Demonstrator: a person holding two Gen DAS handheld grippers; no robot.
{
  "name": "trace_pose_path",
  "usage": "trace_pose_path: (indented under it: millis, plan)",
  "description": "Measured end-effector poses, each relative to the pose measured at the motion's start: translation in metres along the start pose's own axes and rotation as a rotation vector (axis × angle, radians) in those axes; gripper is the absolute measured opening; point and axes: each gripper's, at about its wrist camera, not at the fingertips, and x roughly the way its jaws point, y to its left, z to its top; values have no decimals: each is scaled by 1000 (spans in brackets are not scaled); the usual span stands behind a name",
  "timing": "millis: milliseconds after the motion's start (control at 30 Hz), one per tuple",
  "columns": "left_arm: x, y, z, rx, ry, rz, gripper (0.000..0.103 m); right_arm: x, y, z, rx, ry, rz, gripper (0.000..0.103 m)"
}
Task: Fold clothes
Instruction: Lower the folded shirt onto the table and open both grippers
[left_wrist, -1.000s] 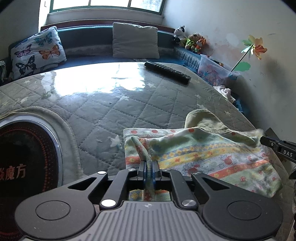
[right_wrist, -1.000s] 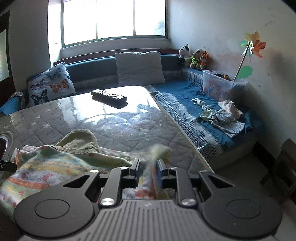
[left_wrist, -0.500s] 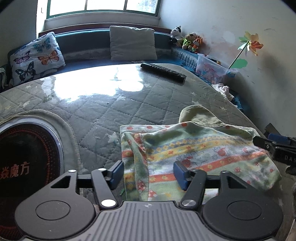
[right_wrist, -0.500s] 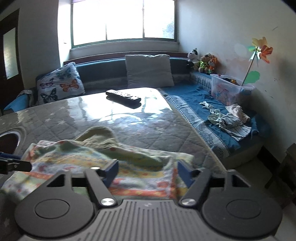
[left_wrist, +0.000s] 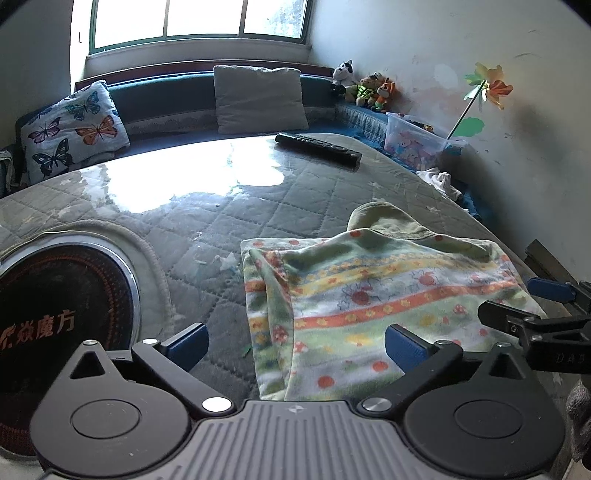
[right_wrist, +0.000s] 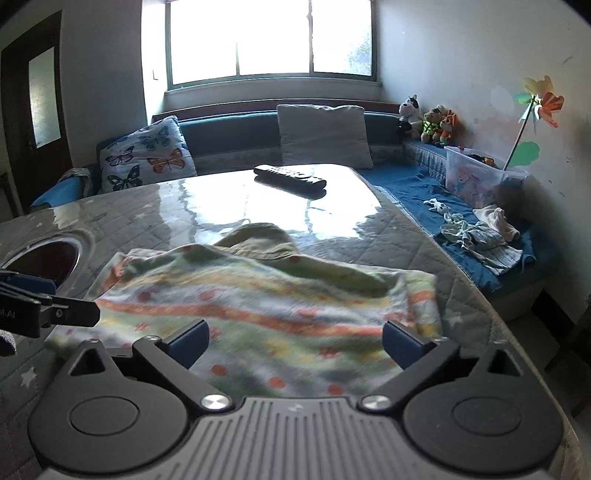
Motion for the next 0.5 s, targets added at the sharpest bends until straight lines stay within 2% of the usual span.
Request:
trace_pose_path:
  millis: [500]
  plan:
    - [-31,-3,-21,54,-89,-10,103,-12,18,-10,23,8,4,103]
